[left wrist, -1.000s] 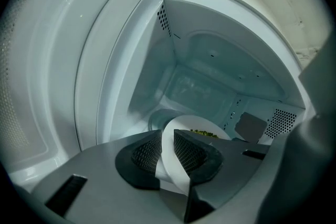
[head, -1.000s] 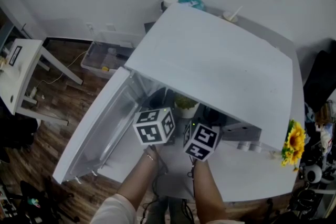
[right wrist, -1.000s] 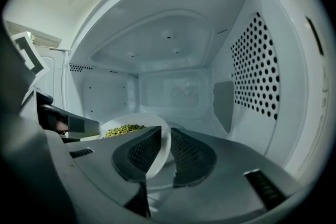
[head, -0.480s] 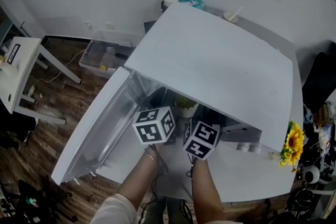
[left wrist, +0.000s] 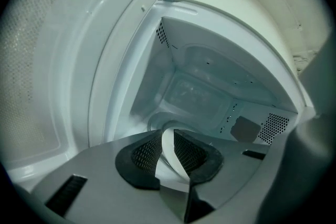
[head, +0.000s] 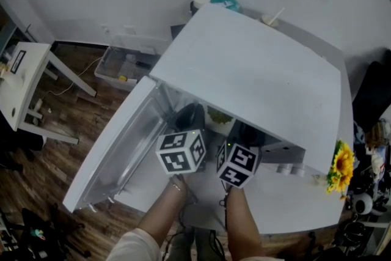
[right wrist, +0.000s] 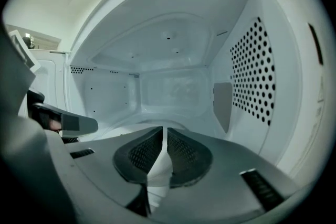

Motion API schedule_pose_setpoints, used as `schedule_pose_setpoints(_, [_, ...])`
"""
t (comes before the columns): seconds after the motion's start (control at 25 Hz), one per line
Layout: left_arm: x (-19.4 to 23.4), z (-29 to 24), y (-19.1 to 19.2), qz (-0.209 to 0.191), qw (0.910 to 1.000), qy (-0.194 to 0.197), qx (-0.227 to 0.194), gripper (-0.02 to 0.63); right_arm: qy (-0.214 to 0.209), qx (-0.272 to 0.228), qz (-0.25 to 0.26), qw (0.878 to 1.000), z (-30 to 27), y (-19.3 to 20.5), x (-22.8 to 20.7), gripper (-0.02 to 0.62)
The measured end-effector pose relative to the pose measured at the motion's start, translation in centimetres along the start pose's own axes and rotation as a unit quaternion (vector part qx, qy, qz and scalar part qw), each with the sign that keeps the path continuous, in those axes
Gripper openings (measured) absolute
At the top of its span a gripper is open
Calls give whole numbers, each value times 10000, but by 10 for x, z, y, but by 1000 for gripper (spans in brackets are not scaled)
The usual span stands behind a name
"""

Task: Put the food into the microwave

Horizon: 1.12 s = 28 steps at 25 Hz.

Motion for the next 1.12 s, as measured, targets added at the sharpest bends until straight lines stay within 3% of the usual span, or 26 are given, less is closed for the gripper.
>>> schedule_pose_setpoints(0.32, [-11, 51, 4, -516, 9986, -109, -68, 83, -478, 181, 22, 9987, 36, 3, 18, 31])
schedule_pose_setpoints(0.6, [-32, 108, 11, -746, 9972, 51, 23, 82, -651, 340, 106, 9972, 93, 5, 18, 25])
schedule_pose_setpoints(0.68, [-39, 128, 11, -846, 9964, 63, 46, 47, -706, 409, 134, 9966, 113, 4, 16, 25])
schedule_pose_setpoints(1.12, [-89, 229, 4, -1249, 9919, 127, 198, 9, -1134, 573, 132, 9918, 223, -15, 12, 23])
Point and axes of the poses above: the fingertips, and each gripper's own axes: z backward along the fingers, x to its left, y out of its underside, the point moved 2 cm from there along z, backward along the fingers, and after that the axes turned 13 degrees about -z, right-handed, at the moved point
